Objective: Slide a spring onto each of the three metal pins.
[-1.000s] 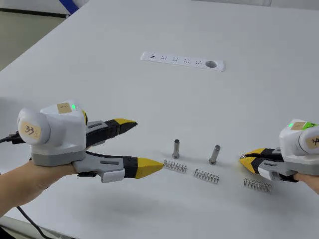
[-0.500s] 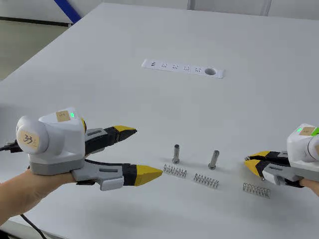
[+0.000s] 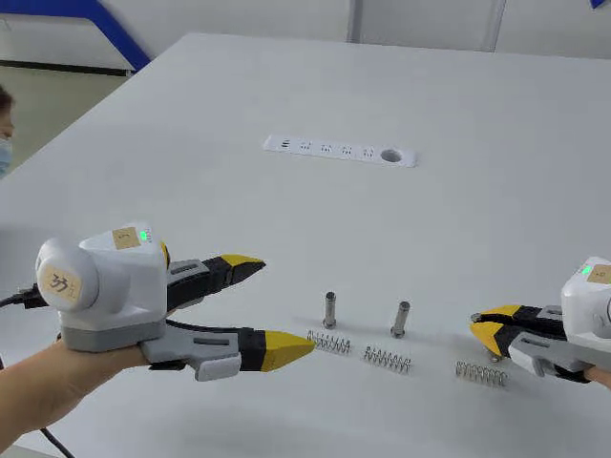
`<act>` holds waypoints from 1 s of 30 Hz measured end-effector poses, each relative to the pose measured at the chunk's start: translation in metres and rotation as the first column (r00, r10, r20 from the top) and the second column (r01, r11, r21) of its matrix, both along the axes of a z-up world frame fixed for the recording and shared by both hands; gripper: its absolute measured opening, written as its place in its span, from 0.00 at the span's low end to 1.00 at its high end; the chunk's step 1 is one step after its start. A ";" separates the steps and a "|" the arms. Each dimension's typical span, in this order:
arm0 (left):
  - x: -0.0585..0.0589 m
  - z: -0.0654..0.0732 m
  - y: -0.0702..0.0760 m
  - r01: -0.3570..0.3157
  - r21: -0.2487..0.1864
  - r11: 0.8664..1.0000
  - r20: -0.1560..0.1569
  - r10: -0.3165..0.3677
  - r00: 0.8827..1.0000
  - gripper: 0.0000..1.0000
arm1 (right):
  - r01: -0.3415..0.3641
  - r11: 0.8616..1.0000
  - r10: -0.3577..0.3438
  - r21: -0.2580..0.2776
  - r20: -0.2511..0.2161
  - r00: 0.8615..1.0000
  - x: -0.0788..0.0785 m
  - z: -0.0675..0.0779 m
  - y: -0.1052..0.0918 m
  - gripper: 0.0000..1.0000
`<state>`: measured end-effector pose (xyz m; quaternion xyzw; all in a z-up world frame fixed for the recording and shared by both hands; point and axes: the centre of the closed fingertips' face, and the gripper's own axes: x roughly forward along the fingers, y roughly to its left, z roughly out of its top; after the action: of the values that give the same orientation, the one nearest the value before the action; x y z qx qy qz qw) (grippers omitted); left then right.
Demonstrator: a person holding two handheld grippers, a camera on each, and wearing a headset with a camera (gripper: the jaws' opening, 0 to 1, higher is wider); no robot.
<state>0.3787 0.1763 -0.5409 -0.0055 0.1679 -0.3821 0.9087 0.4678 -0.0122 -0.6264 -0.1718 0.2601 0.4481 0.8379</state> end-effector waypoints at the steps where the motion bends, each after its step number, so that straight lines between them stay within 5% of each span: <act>1: 0.000 0.000 0.000 -0.001 0.002 1.000 0.000 0.001 1.000 0.73 | 0.002 1.000 -0.002 0.002 0.001 1.000 0.000 0.000 0.000 0.08; 19: -0.010 -0.002 -0.009 0.019 0.024 1.000 -0.008 -0.019 1.000 0.72 | 0.017 0.999 -0.018 0.050 0.016 1.000 -0.009 0.009 -0.009 0.08; 30: -0.016 -0.004 -0.008 0.024 0.037 0.999 -0.014 -0.023 1.000 0.72 | 0.026 0.990 -0.032 0.136 0.041 0.999 -0.014 0.010 -0.005 0.09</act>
<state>0.3631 0.1680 -0.5446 0.0110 0.1811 -0.3894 0.9030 0.4539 -0.0172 -0.6161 -0.1204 0.2137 0.4486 0.8594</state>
